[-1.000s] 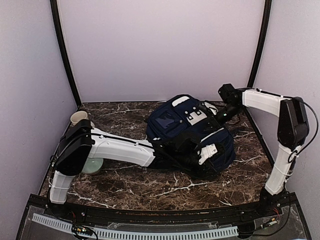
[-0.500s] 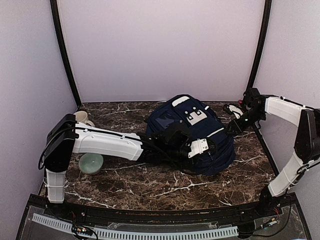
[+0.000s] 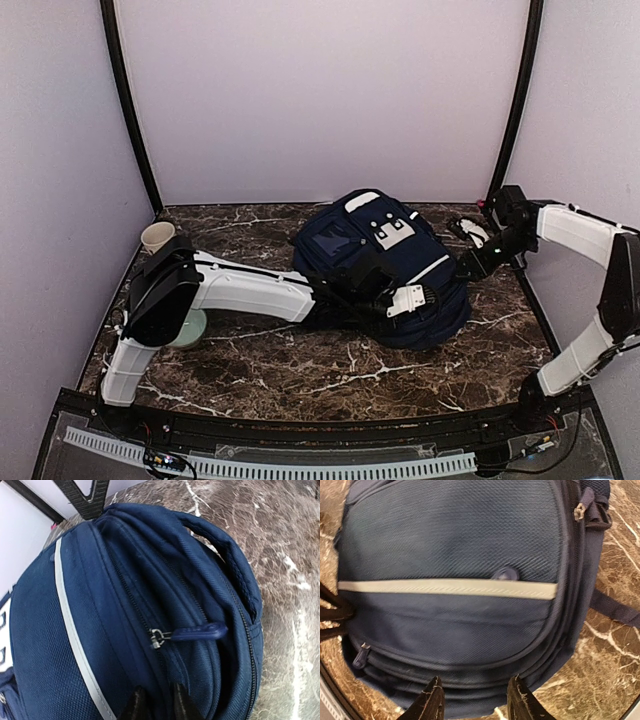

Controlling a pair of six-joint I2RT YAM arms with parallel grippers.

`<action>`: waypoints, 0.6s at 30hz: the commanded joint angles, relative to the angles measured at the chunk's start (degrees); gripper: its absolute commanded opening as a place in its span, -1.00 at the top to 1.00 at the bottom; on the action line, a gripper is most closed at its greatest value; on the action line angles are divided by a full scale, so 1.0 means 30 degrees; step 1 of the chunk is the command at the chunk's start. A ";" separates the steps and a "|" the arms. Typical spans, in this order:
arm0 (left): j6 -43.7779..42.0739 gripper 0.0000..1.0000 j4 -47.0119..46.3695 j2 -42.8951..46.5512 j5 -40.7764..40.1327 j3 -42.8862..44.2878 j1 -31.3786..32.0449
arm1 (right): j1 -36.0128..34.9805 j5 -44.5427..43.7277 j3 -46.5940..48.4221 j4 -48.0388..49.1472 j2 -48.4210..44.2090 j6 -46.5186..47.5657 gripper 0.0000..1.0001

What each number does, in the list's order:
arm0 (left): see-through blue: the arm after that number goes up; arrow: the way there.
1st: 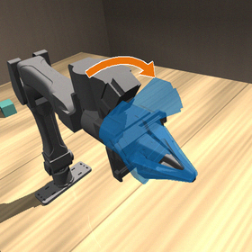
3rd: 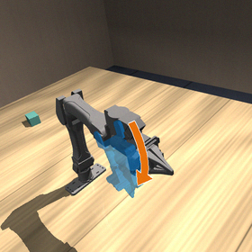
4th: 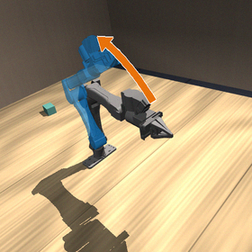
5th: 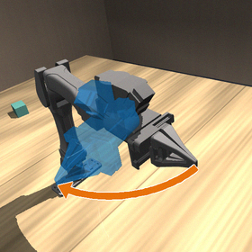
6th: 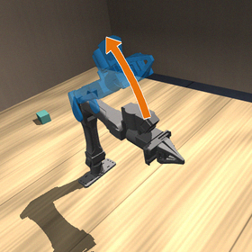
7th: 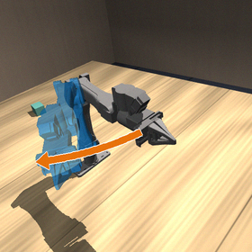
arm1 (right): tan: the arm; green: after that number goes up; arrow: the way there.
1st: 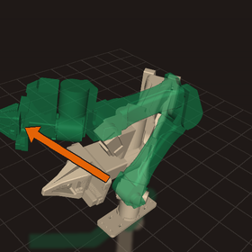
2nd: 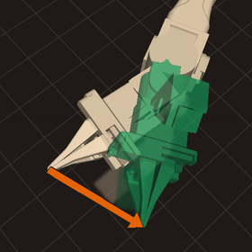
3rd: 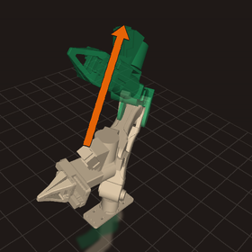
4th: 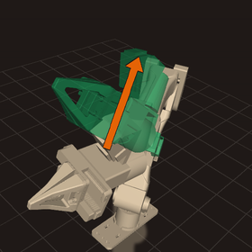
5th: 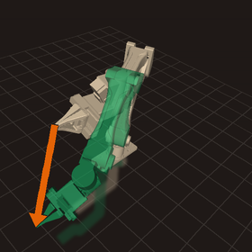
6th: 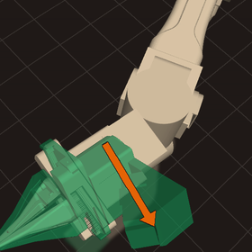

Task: Pack the student bag
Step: Pick up the student bag from the center of the board.

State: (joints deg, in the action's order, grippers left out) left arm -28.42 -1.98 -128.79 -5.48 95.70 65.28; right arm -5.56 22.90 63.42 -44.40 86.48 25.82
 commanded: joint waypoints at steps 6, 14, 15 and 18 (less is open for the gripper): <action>0.2032 1.00 -0.3915 -0.0192 0.1423 0.0412 -0.0985 | -0.0217 0.3230 -0.1771 -0.0618 -0.2892 0.1026 0.15; 0.4826 1.00 -0.5391 -0.2535 0.2164 0.4107 -0.1016 | -0.1044 0.3496 -0.1350 -0.0860 -0.2824 0.0420 0.04; 0.5228 1.00 -0.5645 -0.2757 0.2014 0.4406 -0.1016 | -0.1119 0.3350 -0.1384 -0.0713 -0.2852 0.0273 0.02; 0.6316 1.00 -0.6835 -0.3196 0.1609 0.4678 -0.1016 | -0.1280 0.2562 -0.1667 -0.0159 -0.2925 -0.0177 -0.03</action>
State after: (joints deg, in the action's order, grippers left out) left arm -15.07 -12.91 -138.17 0.14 106.41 63.05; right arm -8.67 32.01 58.87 -46.72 78.22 27.22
